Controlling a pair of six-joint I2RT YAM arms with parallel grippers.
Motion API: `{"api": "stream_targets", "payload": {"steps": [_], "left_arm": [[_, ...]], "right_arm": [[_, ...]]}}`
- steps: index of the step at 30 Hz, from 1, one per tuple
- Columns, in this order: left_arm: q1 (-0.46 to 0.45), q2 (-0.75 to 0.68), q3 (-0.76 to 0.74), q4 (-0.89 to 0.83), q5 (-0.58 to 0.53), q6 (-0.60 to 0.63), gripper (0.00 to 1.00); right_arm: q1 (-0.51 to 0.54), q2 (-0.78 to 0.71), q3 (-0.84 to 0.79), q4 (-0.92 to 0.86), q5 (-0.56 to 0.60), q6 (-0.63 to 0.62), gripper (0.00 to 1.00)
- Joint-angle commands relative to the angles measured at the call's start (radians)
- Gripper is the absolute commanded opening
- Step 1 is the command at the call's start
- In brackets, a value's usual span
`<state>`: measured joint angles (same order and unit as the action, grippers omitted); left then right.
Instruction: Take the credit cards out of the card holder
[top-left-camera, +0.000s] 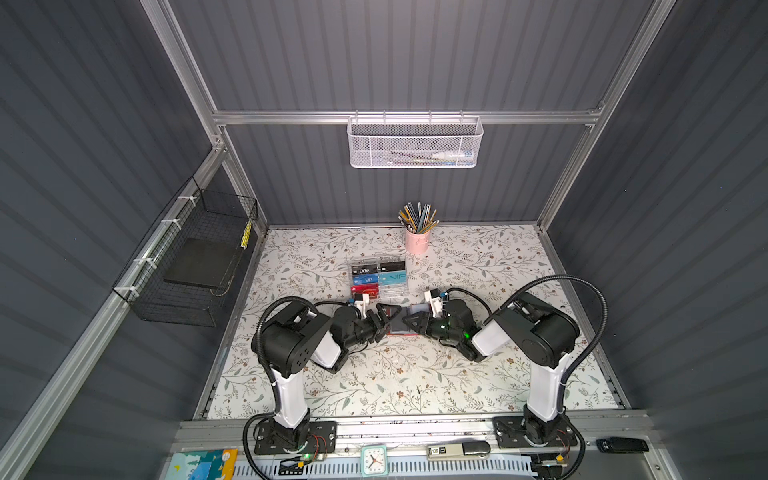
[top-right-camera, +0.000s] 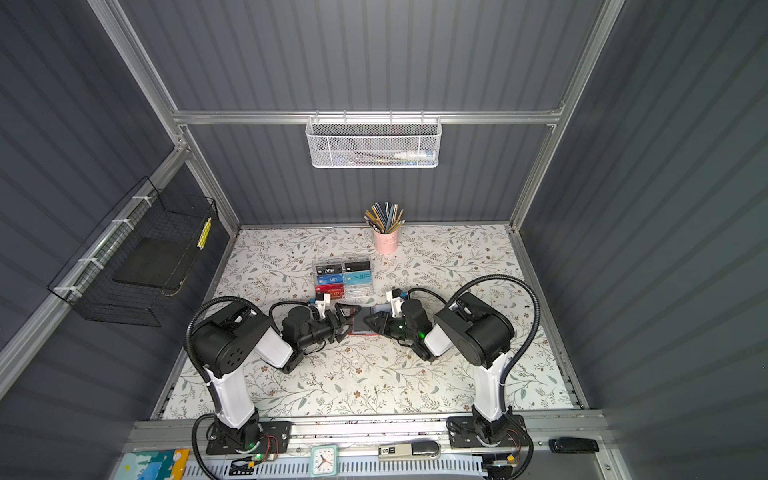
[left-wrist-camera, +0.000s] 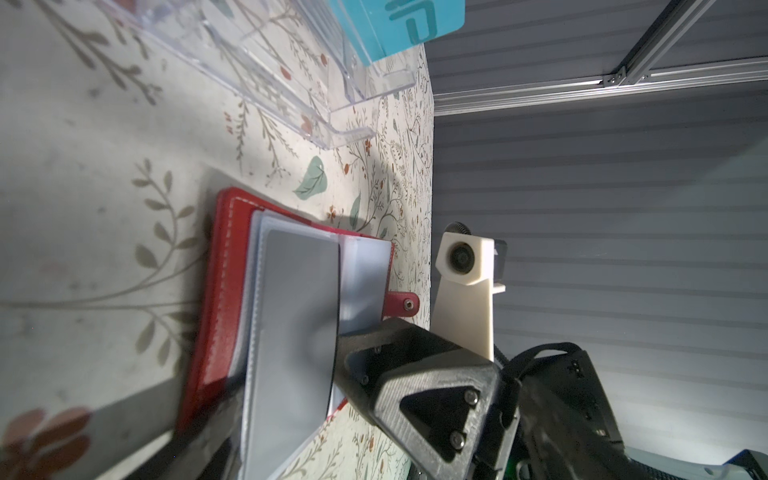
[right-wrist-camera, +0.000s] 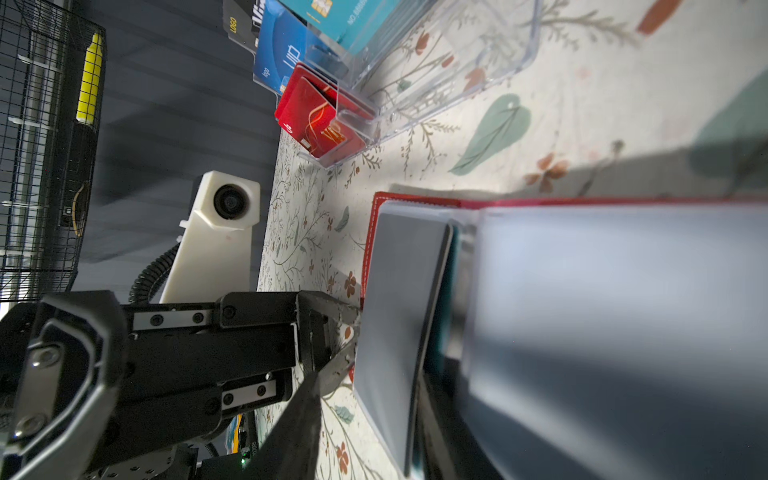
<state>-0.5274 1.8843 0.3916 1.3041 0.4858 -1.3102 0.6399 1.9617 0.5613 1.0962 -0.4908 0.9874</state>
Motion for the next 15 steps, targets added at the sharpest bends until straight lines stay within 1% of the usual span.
{"api": "stream_targets", "payload": {"steps": [1,6,15], "left_arm": [[-0.028,0.04,-0.03,-0.189,0.013,0.007,1.0],[-0.027,0.049,-0.029,-0.168,0.011,-0.005,1.0],[-0.028,0.033,-0.025,-0.186,0.009,-0.002,1.0]], "right_arm": [[0.062,0.037,0.013,-0.007,-0.095,0.008,0.4],[0.068,0.04,0.017,-0.013,-0.102,0.001,0.41],[0.074,0.05,0.034,-0.015,-0.121,-0.007,0.41]]}}
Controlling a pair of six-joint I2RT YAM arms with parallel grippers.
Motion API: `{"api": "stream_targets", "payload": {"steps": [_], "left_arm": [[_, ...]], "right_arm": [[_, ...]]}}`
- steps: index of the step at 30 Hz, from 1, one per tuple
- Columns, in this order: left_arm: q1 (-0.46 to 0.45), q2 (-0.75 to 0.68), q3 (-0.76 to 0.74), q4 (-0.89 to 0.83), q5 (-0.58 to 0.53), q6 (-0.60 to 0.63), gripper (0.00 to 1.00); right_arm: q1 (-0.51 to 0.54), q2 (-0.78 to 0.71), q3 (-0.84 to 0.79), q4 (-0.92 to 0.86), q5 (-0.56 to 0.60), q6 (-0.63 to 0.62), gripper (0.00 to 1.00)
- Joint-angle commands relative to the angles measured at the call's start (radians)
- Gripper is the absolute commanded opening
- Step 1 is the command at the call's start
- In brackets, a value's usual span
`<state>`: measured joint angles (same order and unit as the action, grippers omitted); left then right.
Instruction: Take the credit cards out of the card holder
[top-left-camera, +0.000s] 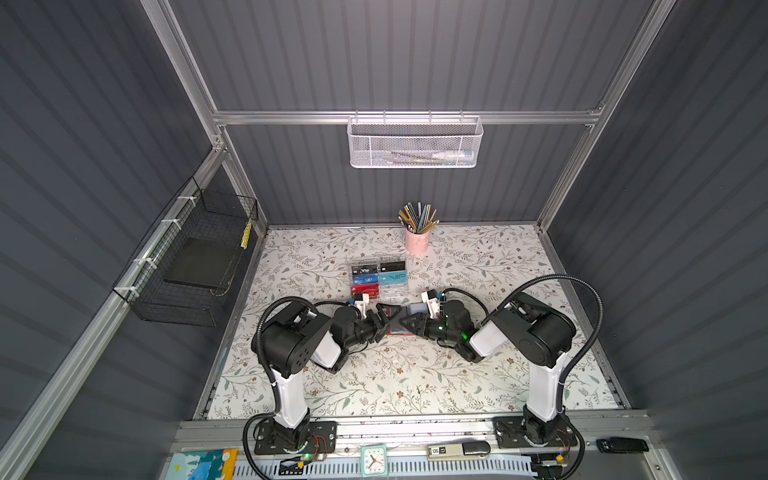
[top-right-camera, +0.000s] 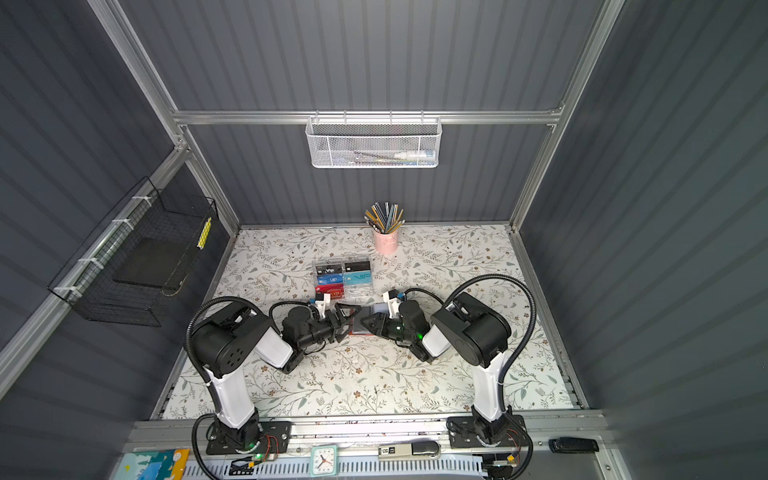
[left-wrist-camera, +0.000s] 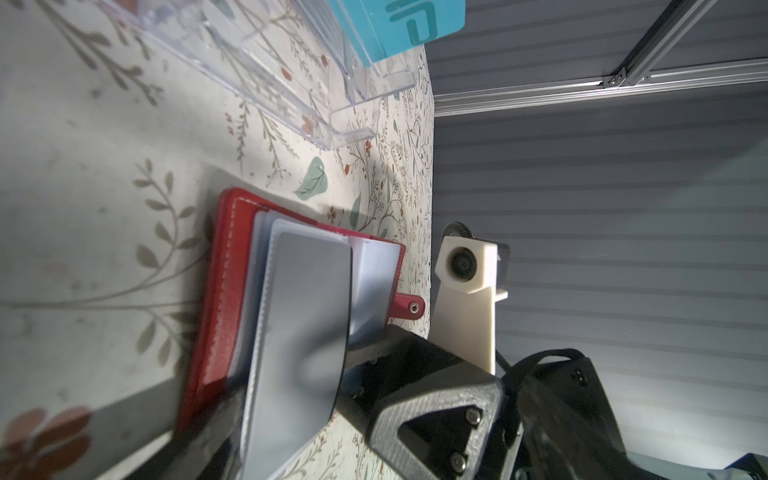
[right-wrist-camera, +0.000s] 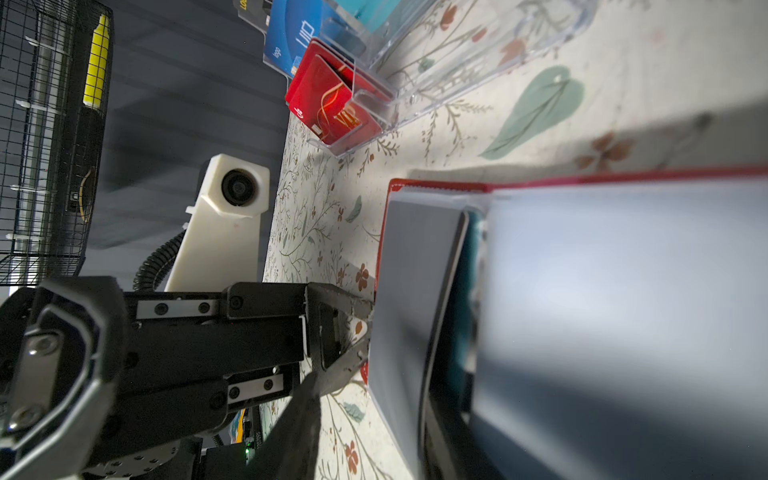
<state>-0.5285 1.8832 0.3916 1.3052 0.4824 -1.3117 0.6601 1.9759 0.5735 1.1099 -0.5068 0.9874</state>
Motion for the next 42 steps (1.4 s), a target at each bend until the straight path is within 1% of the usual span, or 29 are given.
{"api": "stream_targets", "payload": {"steps": [1,7,10,15,20,23,32,36,42], "left_arm": [[-0.026,0.034,-0.025,-0.187,0.012,-0.001,1.0],[-0.027,0.031,-0.025,-0.191,0.012,-0.001,1.0],[-0.026,0.028,-0.025,-0.192,0.013,-0.003,1.0],[-0.026,0.023,-0.028,-0.193,0.013,-0.003,1.0],[-0.026,0.027,-0.031,-0.191,0.014,-0.002,1.0],[-0.025,0.03,-0.036,-0.185,0.013,-0.003,1.0],[-0.027,0.033,-0.042,-0.177,0.01,-0.004,1.0],[-0.026,0.03,-0.045,-0.178,0.01,-0.002,1.0],[-0.026,0.033,-0.046,-0.177,0.01,-0.003,1.0]], "right_arm": [[0.053,0.037,0.025,-0.031,-0.102,-0.009,0.41],[0.054,0.051,0.059,-0.047,-0.114,-0.012,0.42],[0.054,0.049,0.078,-0.081,-0.113,-0.025,0.43],[0.049,0.03,0.077,-0.114,-0.106,-0.042,0.42],[0.029,0.01,0.048,-0.116,-0.113,-0.054,0.33],[0.015,0.005,0.032,-0.099,-0.127,-0.055,0.3],[-0.024,0.001,0.016,-0.088,-0.173,-0.064,0.3],[-0.044,-0.001,0.011,-0.084,-0.19,-0.065,0.27],[-0.06,0.0,0.011,-0.092,-0.209,-0.079,0.26]]}}
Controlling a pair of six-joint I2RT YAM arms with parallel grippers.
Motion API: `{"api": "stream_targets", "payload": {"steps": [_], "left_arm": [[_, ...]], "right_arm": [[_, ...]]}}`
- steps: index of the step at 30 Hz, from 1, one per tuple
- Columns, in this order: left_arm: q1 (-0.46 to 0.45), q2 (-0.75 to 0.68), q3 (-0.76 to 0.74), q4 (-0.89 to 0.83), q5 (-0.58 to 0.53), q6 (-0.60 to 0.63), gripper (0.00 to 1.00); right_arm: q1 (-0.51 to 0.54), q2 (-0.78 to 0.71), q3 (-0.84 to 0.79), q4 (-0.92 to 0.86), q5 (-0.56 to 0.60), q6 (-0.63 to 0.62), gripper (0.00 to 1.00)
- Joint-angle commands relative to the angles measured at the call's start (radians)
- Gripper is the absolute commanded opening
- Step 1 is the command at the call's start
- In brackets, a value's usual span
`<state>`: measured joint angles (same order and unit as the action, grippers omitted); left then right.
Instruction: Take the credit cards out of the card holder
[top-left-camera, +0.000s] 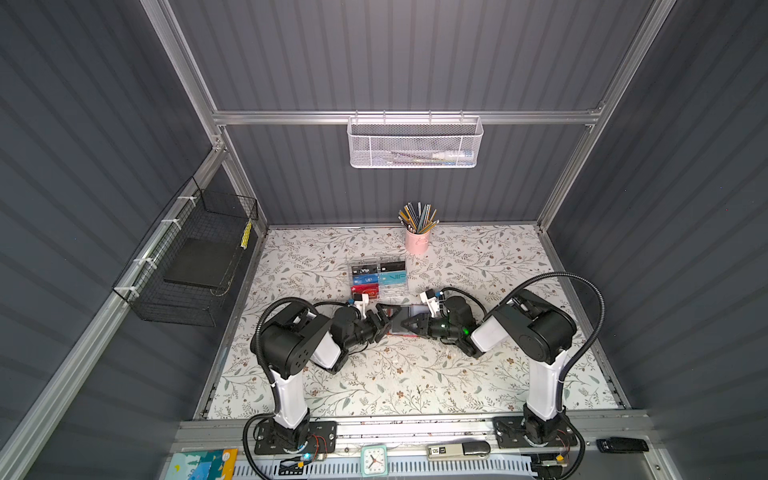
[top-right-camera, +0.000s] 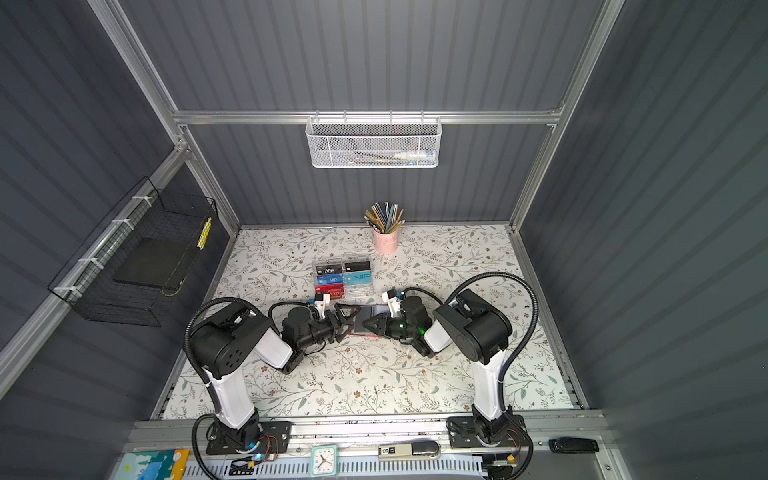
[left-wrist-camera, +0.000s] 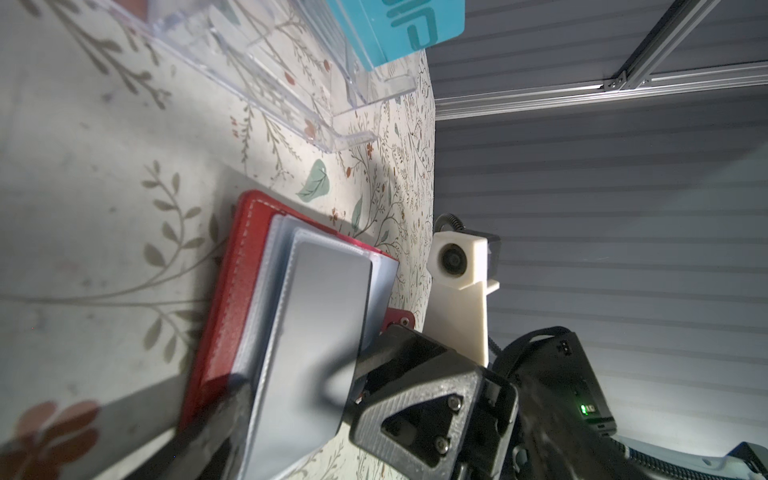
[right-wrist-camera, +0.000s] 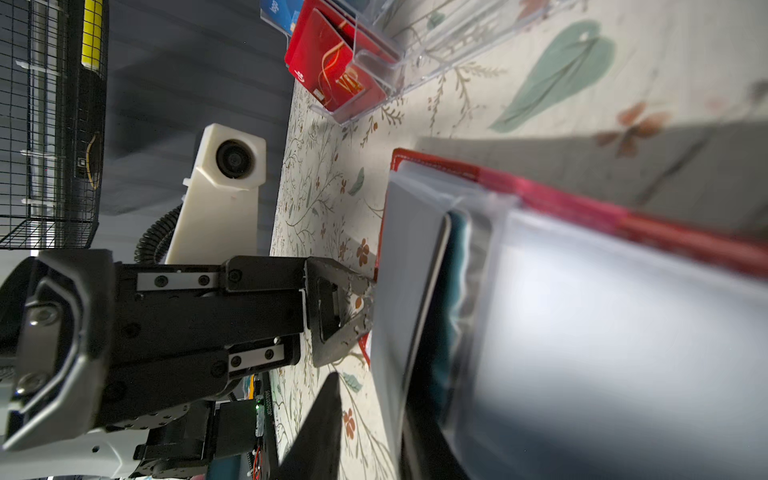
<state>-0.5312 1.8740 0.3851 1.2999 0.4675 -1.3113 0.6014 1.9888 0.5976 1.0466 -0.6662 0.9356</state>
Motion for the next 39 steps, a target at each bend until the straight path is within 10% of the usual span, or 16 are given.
{"api": "stream_targets", "payload": {"steps": [1,39], "left_arm": [[-0.023,0.042,-0.04,-0.171,0.025,-0.003,1.0],[-0.023,0.055,-0.041,-0.16,0.029,-0.005,1.0]], "right_arm": [[-0.003,-0.012,-0.013,-0.032,-0.053,-0.03,0.26],[-0.115,0.002,-0.037,-0.012,-0.141,-0.043,0.16]]}}
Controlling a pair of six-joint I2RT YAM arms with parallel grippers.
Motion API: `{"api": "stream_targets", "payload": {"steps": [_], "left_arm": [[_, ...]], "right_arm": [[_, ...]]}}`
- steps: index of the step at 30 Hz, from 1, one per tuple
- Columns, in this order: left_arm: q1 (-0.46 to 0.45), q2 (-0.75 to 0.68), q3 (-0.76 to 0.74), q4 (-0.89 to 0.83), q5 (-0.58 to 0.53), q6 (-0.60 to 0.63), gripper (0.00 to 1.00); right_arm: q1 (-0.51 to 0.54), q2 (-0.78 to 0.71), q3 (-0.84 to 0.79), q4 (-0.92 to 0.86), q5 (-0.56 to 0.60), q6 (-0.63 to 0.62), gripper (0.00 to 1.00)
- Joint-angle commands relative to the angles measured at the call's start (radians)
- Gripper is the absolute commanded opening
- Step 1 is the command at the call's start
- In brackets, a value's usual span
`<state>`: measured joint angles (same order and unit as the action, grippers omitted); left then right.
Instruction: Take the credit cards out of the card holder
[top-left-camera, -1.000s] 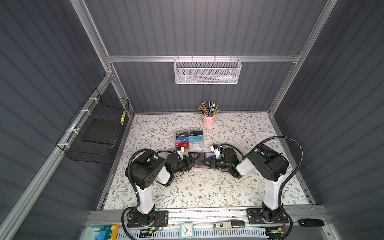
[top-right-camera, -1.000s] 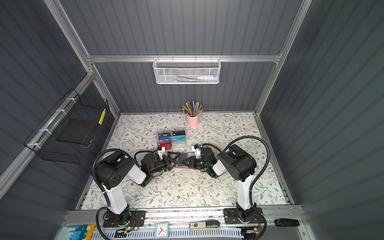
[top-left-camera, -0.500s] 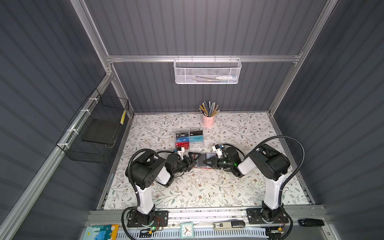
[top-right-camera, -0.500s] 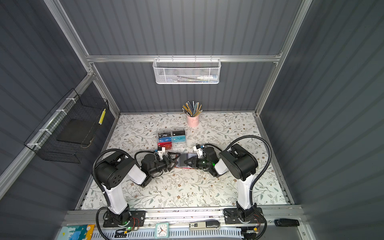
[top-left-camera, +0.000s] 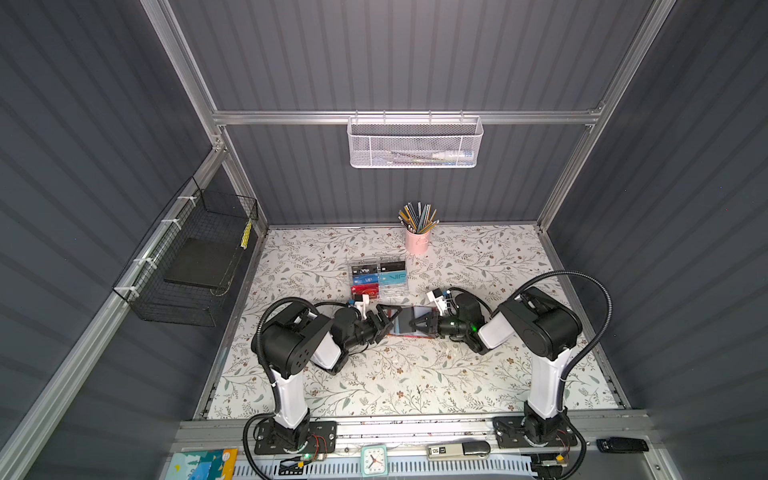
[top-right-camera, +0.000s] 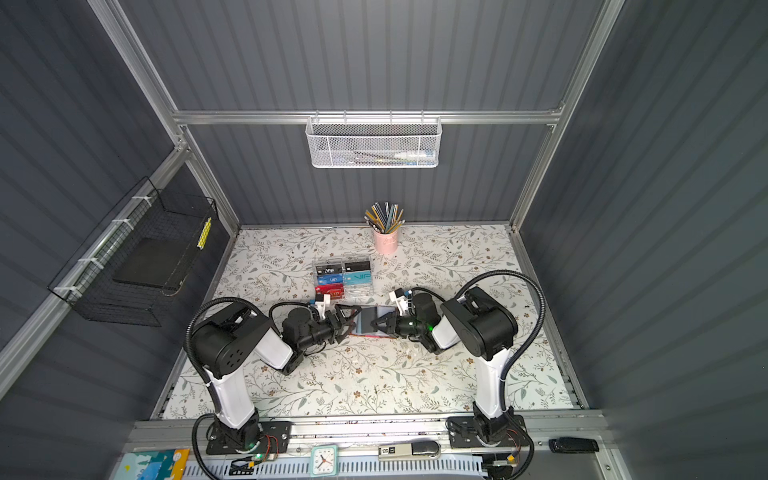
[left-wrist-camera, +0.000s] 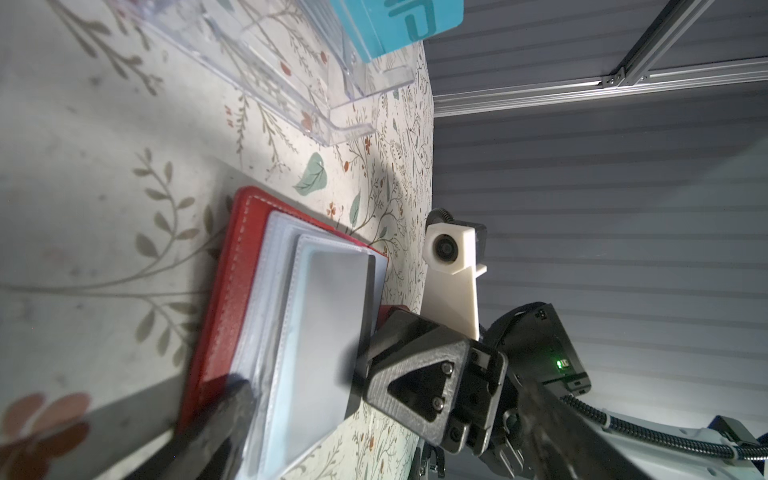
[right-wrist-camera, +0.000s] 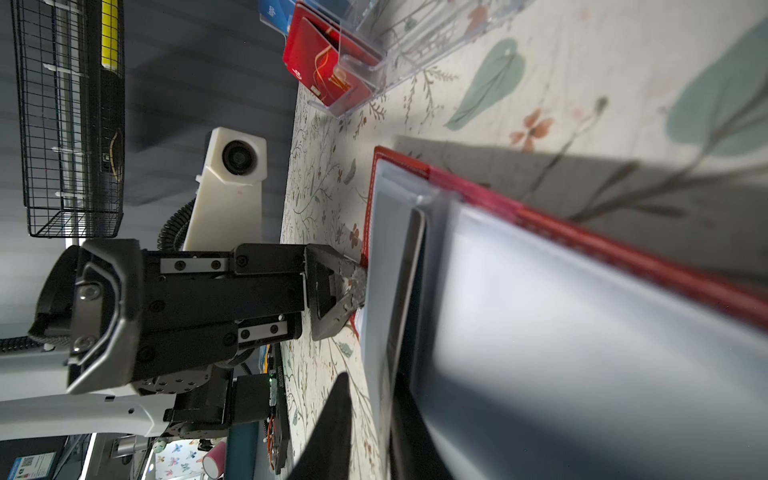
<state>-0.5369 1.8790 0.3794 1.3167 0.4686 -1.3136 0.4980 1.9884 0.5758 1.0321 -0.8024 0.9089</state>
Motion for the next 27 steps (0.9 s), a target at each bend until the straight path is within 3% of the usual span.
{"api": "stream_targets", "payload": {"steps": [1,27], "left_arm": [[-0.016,0.048,-0.034,-0.18,0.027,-0.002,1.0],[-0.017,0.025,-0.048,-0.195,0.021,0.009,1.0]], "right_arm": [[-0.015,0.002,-0.017,0.003,-0.006,-0.017,0.16],[-0.048,-0.036,-0.063,0.004,0.018,-0.011,0.0]]}}
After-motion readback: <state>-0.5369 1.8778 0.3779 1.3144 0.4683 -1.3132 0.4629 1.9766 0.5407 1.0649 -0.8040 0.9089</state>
